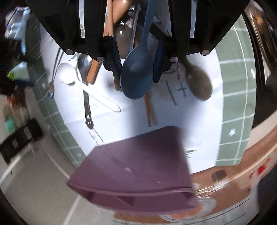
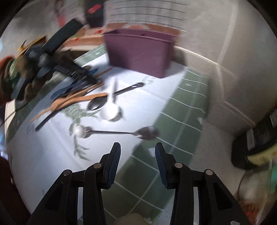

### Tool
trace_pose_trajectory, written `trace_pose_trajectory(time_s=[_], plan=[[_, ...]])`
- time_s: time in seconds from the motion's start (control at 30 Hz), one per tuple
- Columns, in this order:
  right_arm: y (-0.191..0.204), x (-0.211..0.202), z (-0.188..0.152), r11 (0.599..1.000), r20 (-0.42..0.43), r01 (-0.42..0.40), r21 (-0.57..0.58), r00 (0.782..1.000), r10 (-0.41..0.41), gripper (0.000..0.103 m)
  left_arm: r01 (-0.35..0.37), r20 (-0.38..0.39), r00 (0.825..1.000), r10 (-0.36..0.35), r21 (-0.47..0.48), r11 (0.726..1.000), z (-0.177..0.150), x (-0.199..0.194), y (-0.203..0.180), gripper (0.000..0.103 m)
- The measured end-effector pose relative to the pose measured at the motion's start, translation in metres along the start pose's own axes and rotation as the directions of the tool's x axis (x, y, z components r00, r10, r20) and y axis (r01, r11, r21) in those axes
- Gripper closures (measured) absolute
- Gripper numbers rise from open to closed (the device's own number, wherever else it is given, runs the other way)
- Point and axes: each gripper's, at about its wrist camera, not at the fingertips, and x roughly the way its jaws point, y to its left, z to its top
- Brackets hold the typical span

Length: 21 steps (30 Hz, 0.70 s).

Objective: Organize utensils
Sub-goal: 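Lift the blue spoon with the left gripper while the right gripper grasps the white plastic spoon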

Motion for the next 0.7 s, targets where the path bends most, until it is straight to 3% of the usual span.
trace_pose_trajectory(time_s=[0.13, 0.27, 0.37, 0.47, 0.7], plan=[[0.020, 0.006, 0.011, 0.985, -0.008, -0.120, -0.126, 0.993, 0.120, 0.064, -0.008, 0.092, 0.996, 0.020, -0.125, 0.992, -0.017, -0.033, 0.010, 0.067], [0.040, 0.026, 0.018, 0.960, -0.054, -0.126, -0.251, 0.992, 0.116, 0.064, -0.015, 0.177, 0.983, 0.058, -0.239, 0.971, -0.042, -0.069, 0.028, 0.067], [0.055, 0.035, 0.017, 0.935, -0.043, -0.119, -0.334, 0.993, 0.111, 0.064, -0.004, 0.215, 0.974, 0.070, -0.293, 0.956, -0.060, -0.089, 0.033, 0.067], [0.063, 0.045, 0.026, 0.936, -0.032, -0.121, -0.329, 0.993, 0.117, 0.064, 0.006, 0.235, 0.969, 0.077, -0.336, 0.942, -0.077, -0.100, 0.032, 0.067], [0.057, 0.068, 0.059, 0.968, -0.030, -0.203, -0.147, 0.979, 0.201, 0.072, 0.004, 0.242, 0.966, 0.090, -0.364, 0.931, -0.107, -0.119, 0.031, 0.067]])
